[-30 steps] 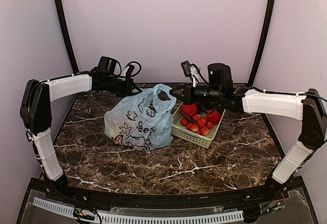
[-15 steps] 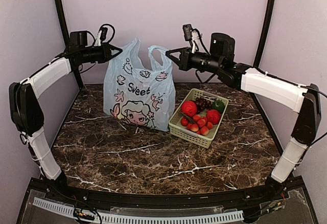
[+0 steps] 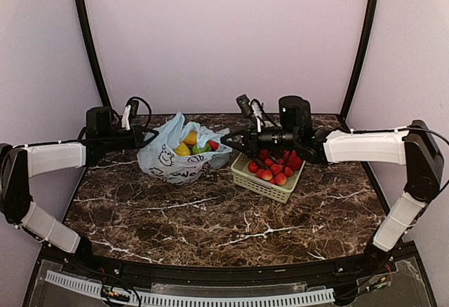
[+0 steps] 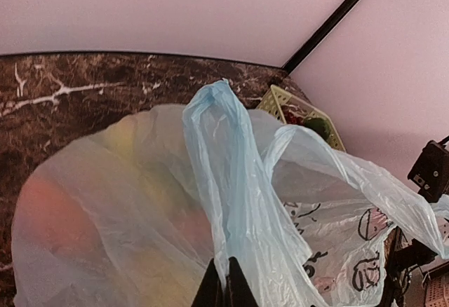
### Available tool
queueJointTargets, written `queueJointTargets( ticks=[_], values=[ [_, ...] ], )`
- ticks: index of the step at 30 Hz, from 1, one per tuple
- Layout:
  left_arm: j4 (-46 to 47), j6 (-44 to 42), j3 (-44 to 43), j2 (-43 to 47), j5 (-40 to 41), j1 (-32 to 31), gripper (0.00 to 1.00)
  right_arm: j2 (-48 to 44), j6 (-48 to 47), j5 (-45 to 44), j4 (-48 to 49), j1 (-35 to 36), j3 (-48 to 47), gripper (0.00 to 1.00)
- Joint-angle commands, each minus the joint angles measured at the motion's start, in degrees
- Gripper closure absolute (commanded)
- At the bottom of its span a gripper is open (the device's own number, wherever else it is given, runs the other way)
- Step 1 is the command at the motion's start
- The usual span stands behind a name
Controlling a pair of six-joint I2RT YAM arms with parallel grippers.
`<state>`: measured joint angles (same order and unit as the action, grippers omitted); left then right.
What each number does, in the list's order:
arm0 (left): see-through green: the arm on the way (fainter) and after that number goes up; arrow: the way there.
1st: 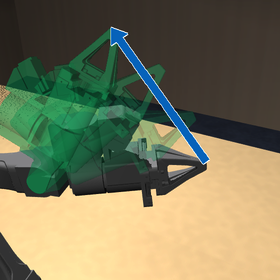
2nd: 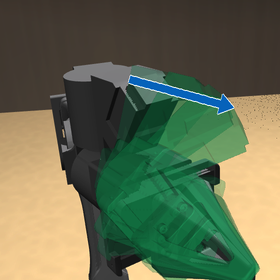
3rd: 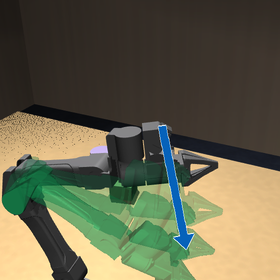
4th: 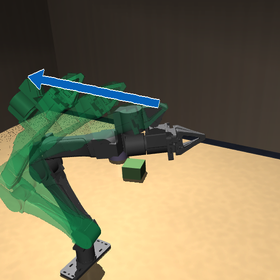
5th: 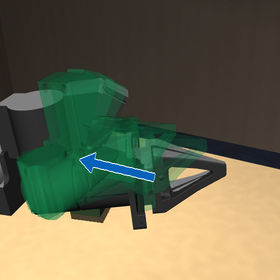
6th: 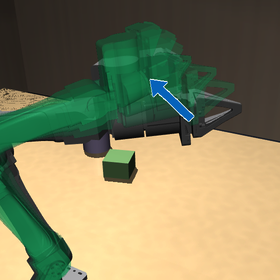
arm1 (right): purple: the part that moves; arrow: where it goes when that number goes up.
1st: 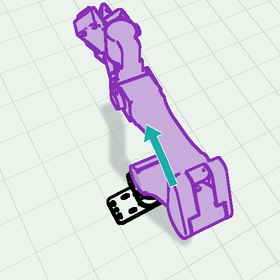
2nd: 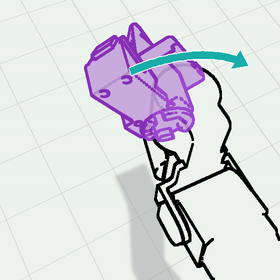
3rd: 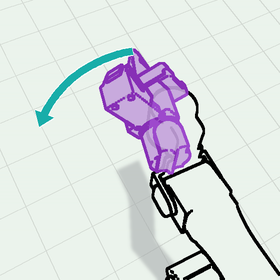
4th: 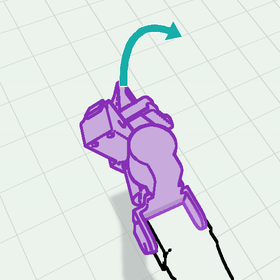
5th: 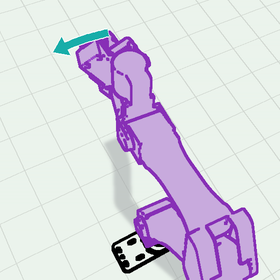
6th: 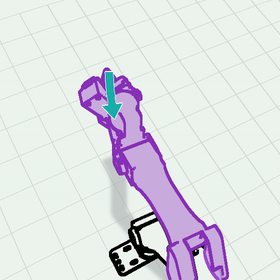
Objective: Untie the knot of the plastic bag and take out the fruit
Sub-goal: Place the takeout bag at the center of the board.
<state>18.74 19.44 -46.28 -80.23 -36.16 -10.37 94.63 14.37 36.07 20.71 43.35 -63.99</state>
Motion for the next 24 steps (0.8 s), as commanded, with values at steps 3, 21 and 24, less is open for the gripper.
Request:
queueJointTargets(
  ticks=[3,21,24],
  values=[
    [-1.9,0.3,4.9,3.1,4.3,-1.9,0.95,0.0,4.0,0.1,4.7,3.2,5.2,1.00],
    [-41.5,-5.3,-13.7,15.9,14.3,-2.5,0.31,-12.8,-10.4,-24.7,-15.8,6.0,3.2,0.42],
    [-40.9,-5.9,-17.4,13.2,12.8,-3.7,0.27,-14.1,-13.1,-23.8,-18.6,6.4,2.4,0.30]
  ],
)
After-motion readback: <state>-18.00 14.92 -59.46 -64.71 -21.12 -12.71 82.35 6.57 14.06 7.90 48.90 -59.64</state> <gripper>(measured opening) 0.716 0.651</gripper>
